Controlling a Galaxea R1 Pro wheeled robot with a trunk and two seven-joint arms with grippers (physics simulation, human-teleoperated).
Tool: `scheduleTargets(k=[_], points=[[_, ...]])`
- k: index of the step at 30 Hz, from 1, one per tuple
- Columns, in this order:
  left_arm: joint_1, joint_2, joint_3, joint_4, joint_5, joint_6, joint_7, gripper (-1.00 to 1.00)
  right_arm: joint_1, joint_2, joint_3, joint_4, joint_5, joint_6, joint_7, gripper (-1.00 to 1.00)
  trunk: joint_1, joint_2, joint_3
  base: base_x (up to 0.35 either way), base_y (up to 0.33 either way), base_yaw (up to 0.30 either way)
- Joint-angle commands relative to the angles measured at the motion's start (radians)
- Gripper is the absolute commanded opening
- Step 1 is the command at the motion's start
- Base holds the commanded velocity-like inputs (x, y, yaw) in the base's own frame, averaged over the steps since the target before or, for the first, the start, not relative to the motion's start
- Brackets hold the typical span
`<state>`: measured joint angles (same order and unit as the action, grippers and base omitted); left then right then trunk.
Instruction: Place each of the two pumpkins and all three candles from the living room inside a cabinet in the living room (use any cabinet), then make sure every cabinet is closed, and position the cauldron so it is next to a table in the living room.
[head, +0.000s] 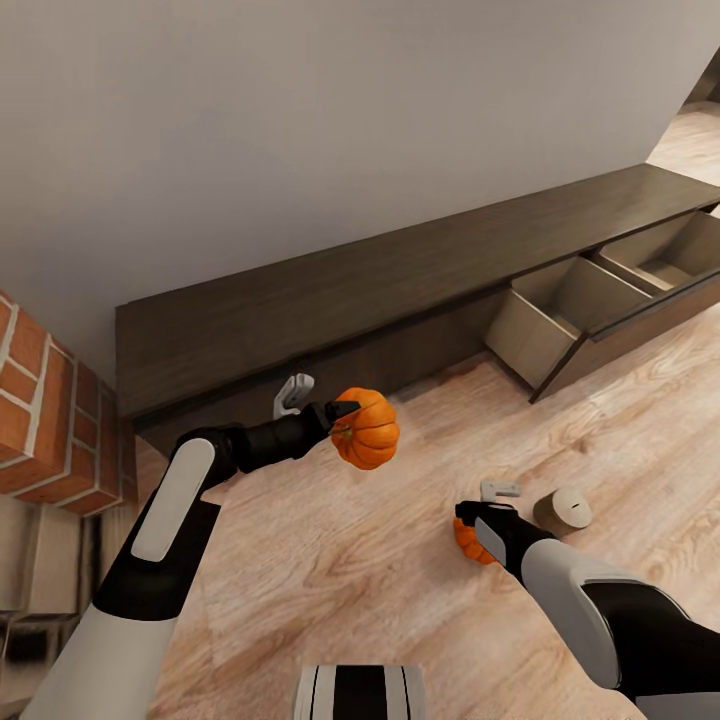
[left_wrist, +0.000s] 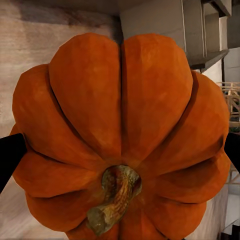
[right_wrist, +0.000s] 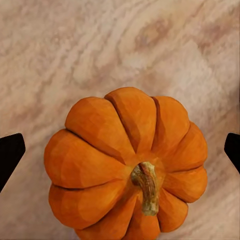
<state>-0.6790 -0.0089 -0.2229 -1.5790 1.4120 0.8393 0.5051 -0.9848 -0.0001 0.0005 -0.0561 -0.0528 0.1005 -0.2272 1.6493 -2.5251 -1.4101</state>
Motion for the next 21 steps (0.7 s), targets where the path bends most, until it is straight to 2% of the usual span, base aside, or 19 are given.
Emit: scheduleTargets(k=[1,4,9,15,18,21], points=[[-0.001,0.000,0.000,-0.001,0.013,0.000,0.010,-1.00,0.000,0.000,0.001,-0.002,-0.004,0.005,-0.003,1.00,0.000,-0.001,-0.005,0.000,0.000,0.000],[-0.001,0.000,0.000,-0.001,0.013,0.000,0.010,-1.00,-0.001,0.000,0.001,-0.002,-0.001,0.005,-0.003,1.00,0.000,-0.001,-0.005,0.000,0.000,0.000],[-0.001,0.000,0.000,-0.001,0.013,0.000,0.010,-1.00,0.000,-0.001,0.001,-0.002,-0.001,0.005,-0.003,1.00,0.002,-0.002,-0.024,0.000,0.000,0.000],[-0.001,0.000,0.000,-0.001,0.013,0.000,0.010,-1.00,0.000,-0.001,0.001,-0.002,-0.001,0.005,-0.003,1.00,0.002,-0.002,-0.024,0.000,0.000,0.000],[-0.001,0.000,0.000,-0.001,0.013,0.000,0.010,-1.00,0.000,-0.001,0.001,-0.002,-0.001,0.005,-0.003,1.00,0.004,-0.002,-0.036,0.000,0.000,0.000],[-0.001,0.000,0.000,-0.002,0.013,0.000,0.010,-1.00,0.000,-0.001,0.001,-0.002,-0.001,0.005,-0.003,1.00,0.004,-0.002,-0.036,0.000,0.000,0.000]])
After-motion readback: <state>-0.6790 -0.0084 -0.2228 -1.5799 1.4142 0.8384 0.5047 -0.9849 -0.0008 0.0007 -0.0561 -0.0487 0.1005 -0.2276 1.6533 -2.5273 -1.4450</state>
